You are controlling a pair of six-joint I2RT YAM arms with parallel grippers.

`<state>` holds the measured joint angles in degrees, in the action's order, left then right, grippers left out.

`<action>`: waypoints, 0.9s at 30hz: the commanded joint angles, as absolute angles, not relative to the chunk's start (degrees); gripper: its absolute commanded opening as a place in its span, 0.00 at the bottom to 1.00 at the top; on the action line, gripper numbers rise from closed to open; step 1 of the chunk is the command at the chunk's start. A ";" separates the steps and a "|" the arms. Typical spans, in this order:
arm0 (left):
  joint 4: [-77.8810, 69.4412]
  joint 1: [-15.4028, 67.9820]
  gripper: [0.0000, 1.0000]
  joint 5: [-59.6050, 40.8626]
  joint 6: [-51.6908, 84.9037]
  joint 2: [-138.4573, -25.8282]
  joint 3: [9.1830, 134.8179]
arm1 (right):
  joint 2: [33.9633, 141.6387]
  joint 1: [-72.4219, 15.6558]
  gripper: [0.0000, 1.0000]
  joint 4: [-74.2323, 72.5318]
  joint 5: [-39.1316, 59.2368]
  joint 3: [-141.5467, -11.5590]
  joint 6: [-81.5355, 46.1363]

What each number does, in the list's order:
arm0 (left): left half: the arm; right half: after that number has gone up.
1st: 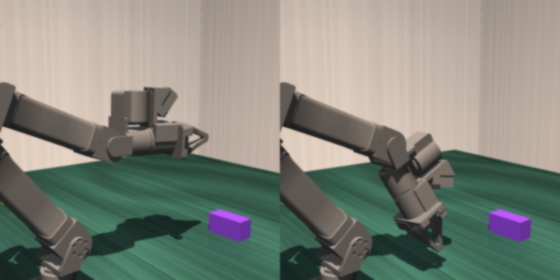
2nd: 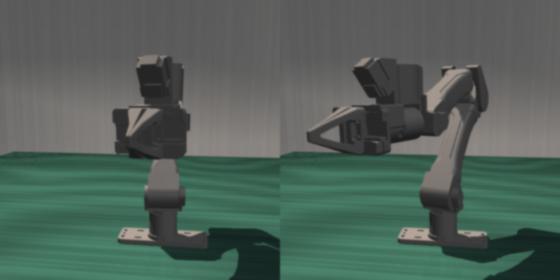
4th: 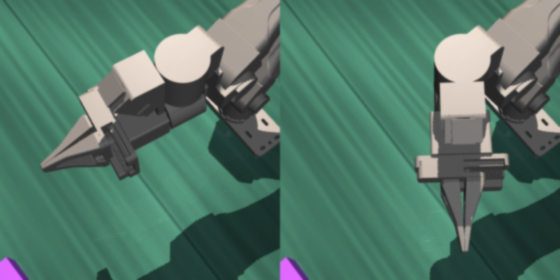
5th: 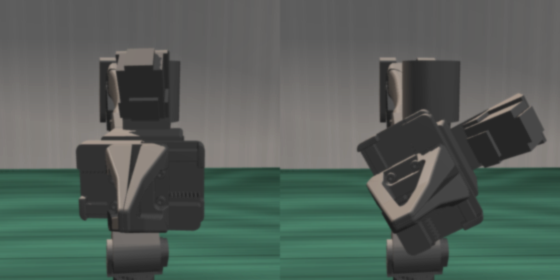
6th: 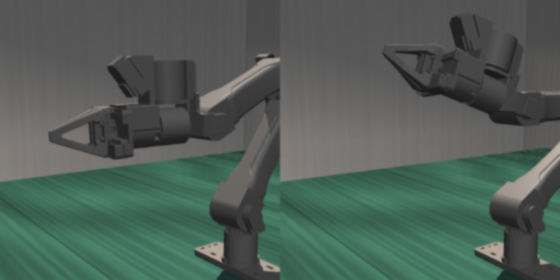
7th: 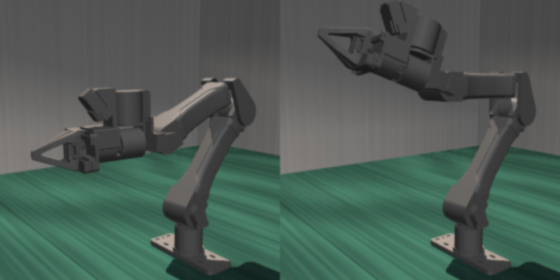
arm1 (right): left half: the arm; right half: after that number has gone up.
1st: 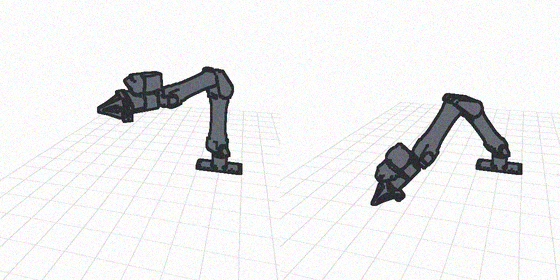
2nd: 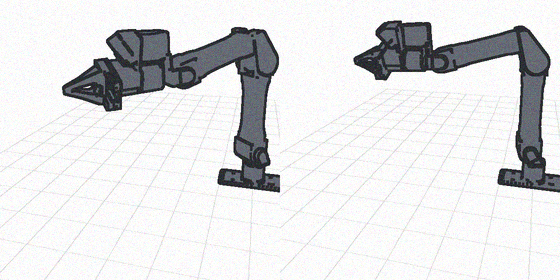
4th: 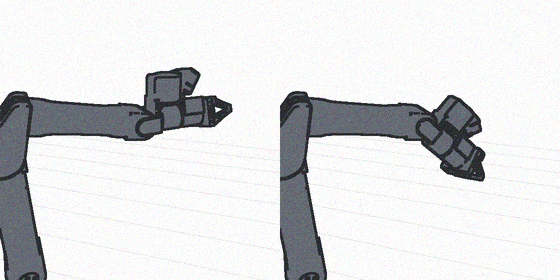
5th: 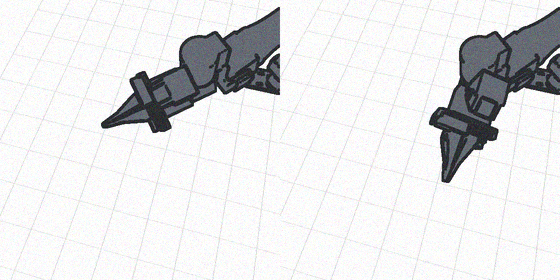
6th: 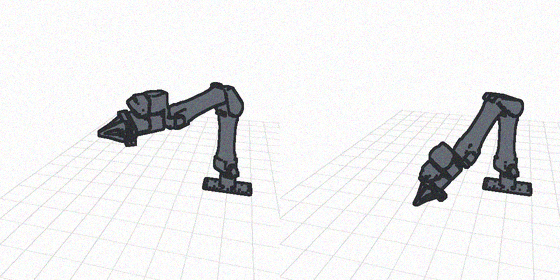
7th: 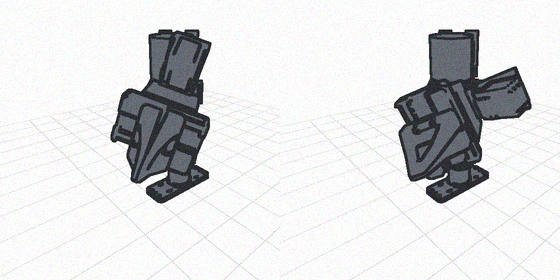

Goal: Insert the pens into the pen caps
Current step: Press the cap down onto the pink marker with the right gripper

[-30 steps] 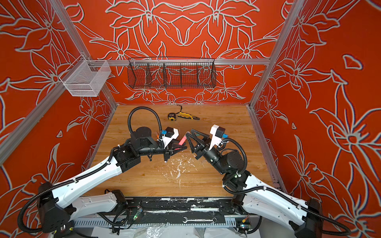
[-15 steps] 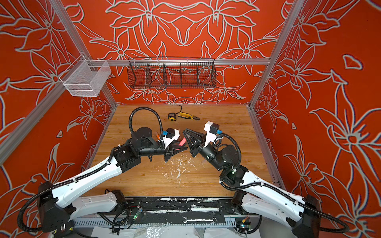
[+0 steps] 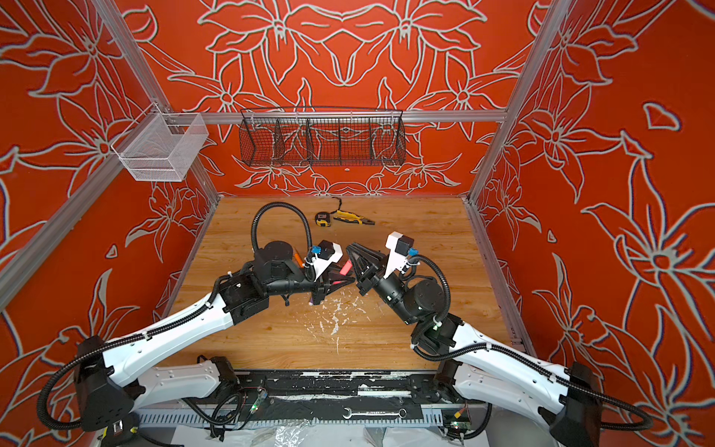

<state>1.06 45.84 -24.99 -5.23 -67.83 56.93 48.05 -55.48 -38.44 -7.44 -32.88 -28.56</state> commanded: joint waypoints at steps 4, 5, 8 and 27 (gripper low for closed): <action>-9.04 44.65 0.00 -15.29 -1.06 -70.53 69.17 | 47.61 -60.87 0.00 -34.58 -1.37 -25.13 -31.55; -9.29 44.65 0.00 -15.39 -1.07 -70.73 70.19 | 47.79 -61.27 0.00 -34.82 -1.53 -24.72 -31.40; -11.12 44.65 0.00 -15.22 -0.88 -70.88 72.09 | 48.74 -62.21 0.00 -35.00 -1.42 -24.54 -31.07; -18.50 43.92 0.00 -3.80 -2.91 -74.25 77.64 | 52.61 -71.63 0.00 -44.19 0.41 -21.68 -30.55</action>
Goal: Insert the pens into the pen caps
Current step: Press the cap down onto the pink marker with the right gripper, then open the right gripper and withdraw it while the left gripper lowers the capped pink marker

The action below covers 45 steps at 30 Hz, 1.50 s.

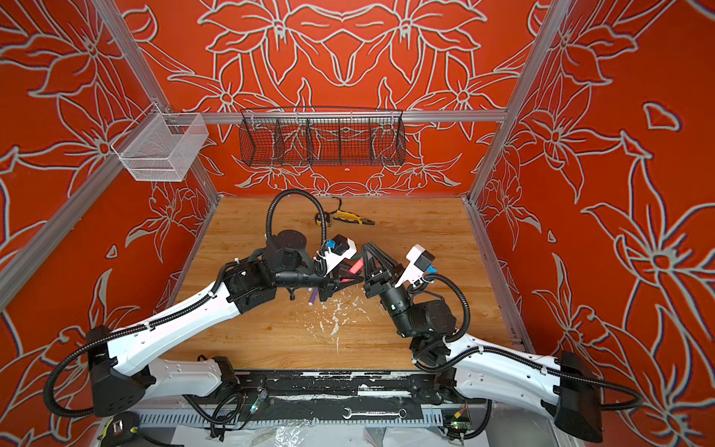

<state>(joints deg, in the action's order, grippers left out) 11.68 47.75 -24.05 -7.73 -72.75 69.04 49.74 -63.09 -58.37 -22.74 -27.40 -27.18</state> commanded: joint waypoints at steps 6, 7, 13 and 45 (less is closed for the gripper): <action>-16.78 40.46 0.00 -2.79 0.95 -75.15 80.79 | 53.51 -72.05 0.00 -49.72 8.77 -20.95 -28.83; -17.26 39.45 0.00 -2.77 2.11 -75.08 80.77 | 54.23 -72.11 0.00 -50.07 10.03 -21.15 -28.83; -21.11 35.60 0.00 -2.30 6.08 -74.70 78.76 | 58.53 -72.89 0.00 -55.37 18.42 -22.61 -28.10; 5.04 35.43 0.00 13.55 27.41 -72.08 39.43 | 32.27 -64.28 0.84 4.66 -50.93 -32.03 -6.35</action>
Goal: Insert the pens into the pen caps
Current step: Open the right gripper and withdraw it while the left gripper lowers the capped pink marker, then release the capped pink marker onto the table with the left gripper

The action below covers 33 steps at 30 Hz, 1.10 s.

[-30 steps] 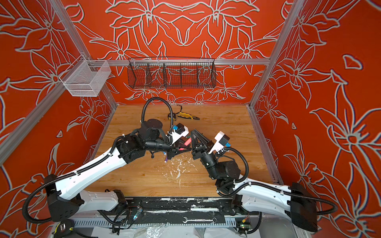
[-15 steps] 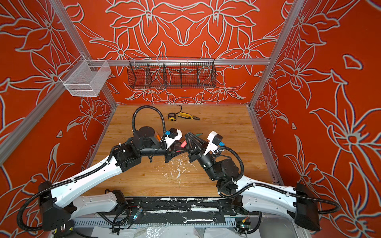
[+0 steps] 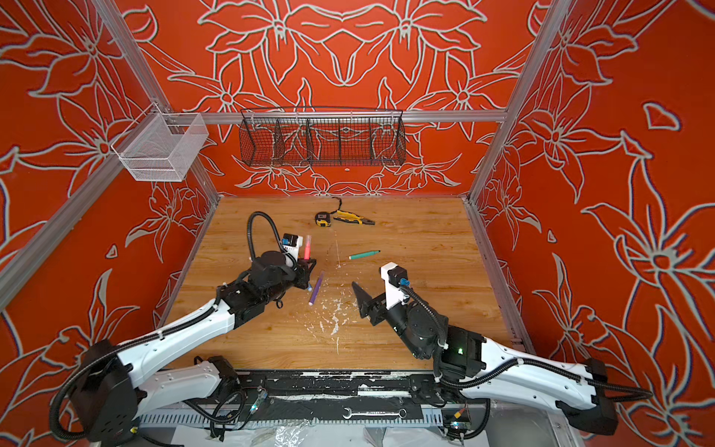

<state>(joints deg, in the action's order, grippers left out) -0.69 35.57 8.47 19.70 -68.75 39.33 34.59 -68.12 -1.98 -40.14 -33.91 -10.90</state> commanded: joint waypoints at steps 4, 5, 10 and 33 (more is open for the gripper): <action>10.98 35.27 0.00 18.07 32.28 -79.61 42.44 | 26.23 -51.65 0.87 6.70 -45.77 -25.80 -9.36; 11.58 35.25 0.00 18.57 33.01 -80.84 42.93 | 25.37 -49.48 0.87 6.76 -45.32 -24.45 -10.08; 10.77 35.16 0.00 22.22 36.67 -83.51 42.85 | 25.33 -40.23 0.87 3.71 -41.35 -18.56 -14.16; 1.42 27.34 0.00 18.03 39.47 -89.68 37.17 | 44.18 -33.93 0.83 -8.17 -34.26 -16.98 -16.09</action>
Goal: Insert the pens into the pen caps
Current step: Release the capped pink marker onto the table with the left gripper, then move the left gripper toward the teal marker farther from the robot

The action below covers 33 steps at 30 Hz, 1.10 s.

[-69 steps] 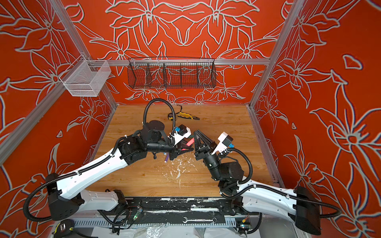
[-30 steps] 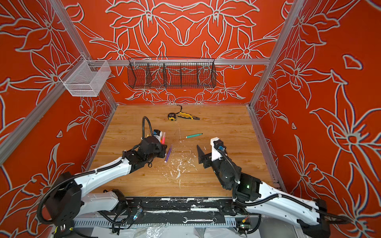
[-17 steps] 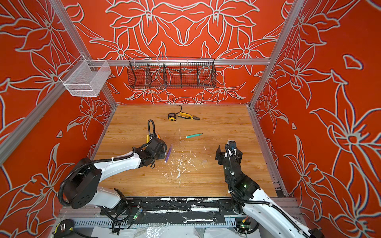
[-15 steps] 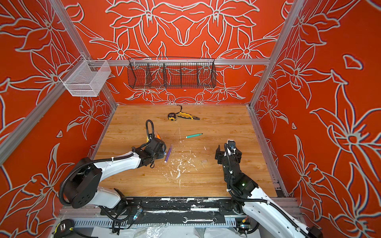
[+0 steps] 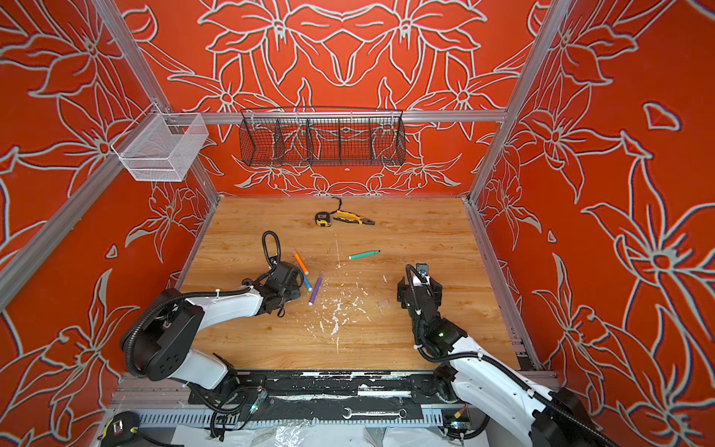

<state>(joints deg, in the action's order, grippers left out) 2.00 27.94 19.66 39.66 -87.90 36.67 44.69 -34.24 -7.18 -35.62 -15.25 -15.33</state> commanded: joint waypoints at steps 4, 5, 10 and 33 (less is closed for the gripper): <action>1.44 26.90 0.15 17.14 38.83 -90.34 38.37 | 42.33 -34.00 0.83 -8.04 -34.22 -16.10 -16.26; 1.72 26.82 0.19 16.52 38.17 -90.28 39.10 | 41.70 -33.93 0.83 -8.00 -34.19 -15.87 -16.26; 6.24 26.72 0.29 14.36 33.96 -90.20 45.49 | 39.07 -34.00 0.83 -7.73 -33.92 -14.73 -16.27; 0.54 26.72 0.65 1.78 9.15 -78.16 64.23 | 38.11 -33.97 0.83 -7.47 -34.31 -14.25 -16.95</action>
<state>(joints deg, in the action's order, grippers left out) -1.13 26.98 4.73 14.85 -74.87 62.13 38.76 -34.17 -7.14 -34.02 -14.57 -15.75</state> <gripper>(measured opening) 0.643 0.829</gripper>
